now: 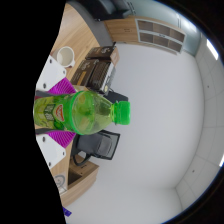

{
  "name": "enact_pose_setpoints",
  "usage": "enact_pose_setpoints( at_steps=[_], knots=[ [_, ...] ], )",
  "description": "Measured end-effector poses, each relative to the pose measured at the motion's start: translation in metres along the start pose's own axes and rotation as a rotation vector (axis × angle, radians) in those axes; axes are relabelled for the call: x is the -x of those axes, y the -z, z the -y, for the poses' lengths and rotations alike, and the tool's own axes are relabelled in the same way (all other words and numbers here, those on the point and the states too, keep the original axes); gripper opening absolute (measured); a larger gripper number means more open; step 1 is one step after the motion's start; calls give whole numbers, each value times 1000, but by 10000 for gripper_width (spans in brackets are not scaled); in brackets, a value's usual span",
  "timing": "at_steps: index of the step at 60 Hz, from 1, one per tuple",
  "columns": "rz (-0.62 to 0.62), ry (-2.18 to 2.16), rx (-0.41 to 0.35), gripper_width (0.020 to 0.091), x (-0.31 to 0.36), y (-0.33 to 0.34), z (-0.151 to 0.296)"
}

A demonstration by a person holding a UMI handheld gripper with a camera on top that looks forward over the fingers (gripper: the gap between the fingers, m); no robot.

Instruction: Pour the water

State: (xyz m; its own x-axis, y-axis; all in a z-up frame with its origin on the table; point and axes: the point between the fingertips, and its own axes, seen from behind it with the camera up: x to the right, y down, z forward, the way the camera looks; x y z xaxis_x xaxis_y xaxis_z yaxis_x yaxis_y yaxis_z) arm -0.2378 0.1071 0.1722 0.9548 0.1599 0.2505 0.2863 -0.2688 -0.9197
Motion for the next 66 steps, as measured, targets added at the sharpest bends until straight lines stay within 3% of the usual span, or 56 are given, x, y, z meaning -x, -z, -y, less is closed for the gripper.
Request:
enact_pose_setpoints(
  at_steps=[22,27,29,43,54,59,61,66],
  knots=[
    [60,-272,-49,443,-10,-48,-70],
    [67,-299,-28,465,-6,-52,-95],
    [66,-285,-77,453,-8,-51,-89],
    [68,-276,-69,466,-7,-51,-90],
    [76,-291,-40,576,-3,-49,-93],
    [75,-310,6,795,-1,-40,-101],
    [64,-307,17,853,-3,-32,-104],
    [30,-303,50,842,-5,1,-113]
  ],
)
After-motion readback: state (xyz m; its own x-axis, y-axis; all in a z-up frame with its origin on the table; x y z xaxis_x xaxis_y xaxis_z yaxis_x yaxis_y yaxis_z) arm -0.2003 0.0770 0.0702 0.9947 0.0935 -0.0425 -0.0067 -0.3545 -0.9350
